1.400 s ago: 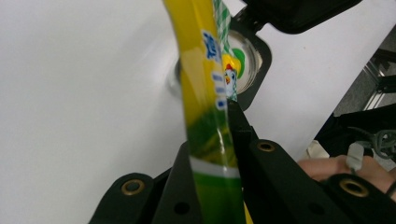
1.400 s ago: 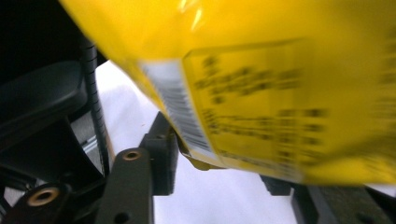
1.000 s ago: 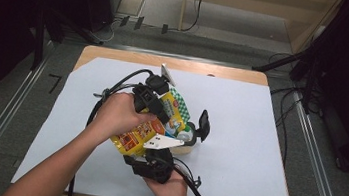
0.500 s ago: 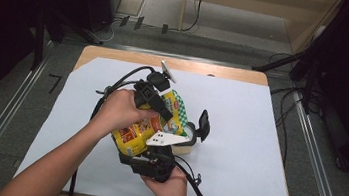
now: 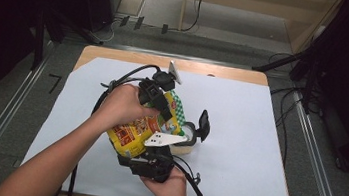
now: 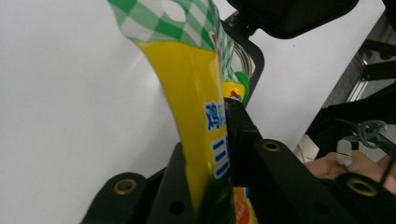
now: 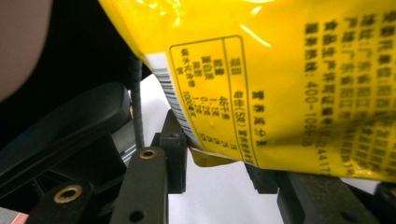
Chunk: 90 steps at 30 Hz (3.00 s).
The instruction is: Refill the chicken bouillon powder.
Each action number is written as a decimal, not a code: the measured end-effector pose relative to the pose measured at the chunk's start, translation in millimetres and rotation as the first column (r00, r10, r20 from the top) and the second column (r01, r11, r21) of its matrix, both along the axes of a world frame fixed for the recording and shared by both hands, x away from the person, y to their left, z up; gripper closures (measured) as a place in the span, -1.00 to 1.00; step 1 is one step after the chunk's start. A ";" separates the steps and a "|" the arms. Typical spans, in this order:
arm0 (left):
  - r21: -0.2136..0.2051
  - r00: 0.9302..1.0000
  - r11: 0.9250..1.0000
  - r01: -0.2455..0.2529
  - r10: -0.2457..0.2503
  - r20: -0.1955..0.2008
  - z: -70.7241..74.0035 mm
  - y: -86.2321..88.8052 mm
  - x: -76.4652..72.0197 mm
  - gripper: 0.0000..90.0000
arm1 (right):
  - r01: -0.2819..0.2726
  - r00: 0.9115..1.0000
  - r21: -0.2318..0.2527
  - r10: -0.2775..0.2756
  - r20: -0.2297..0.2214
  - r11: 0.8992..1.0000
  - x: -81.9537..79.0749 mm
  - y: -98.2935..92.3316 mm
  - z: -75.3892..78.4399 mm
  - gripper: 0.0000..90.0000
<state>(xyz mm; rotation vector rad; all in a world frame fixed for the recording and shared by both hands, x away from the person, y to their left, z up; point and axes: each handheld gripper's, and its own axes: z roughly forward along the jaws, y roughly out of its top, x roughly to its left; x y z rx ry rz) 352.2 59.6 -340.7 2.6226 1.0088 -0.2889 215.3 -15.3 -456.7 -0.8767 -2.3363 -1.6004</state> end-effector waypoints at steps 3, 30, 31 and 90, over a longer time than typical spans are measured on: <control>0.029 1.000 0.999 0.015 -0.015 -0.008 0.9 -7.0 -0.7 1.00 | -0.002 1.000 0.003 0.002 -0.007 1.000 0.5 -0.6 -0.9 0.47; 0.077 0.997 0.994 -0.076 0.078 -0.020 -6.6 -15.1 5.6 1.00 | 0.102 0.990 -0.071 -0.094 0.103 0.992 -7.6 1.9 -3.8 0.30; 0.080 0.996 0.994 -0.080 0.082 -0.018 -6.9 -15.1 5.9 1.00 | 0.111 0.989 -0.079 -0.102 0.111 0.991 -8.1 2.7 -4.1 0.31; 0.191 0.997 0.979 -0.066 0.073 -0.030 -7.6 -45.3 26.4 0.93 | 0.077 0.997 0.028 -0.077 0.020 0.997 3.9 -3.5 18.3 0.41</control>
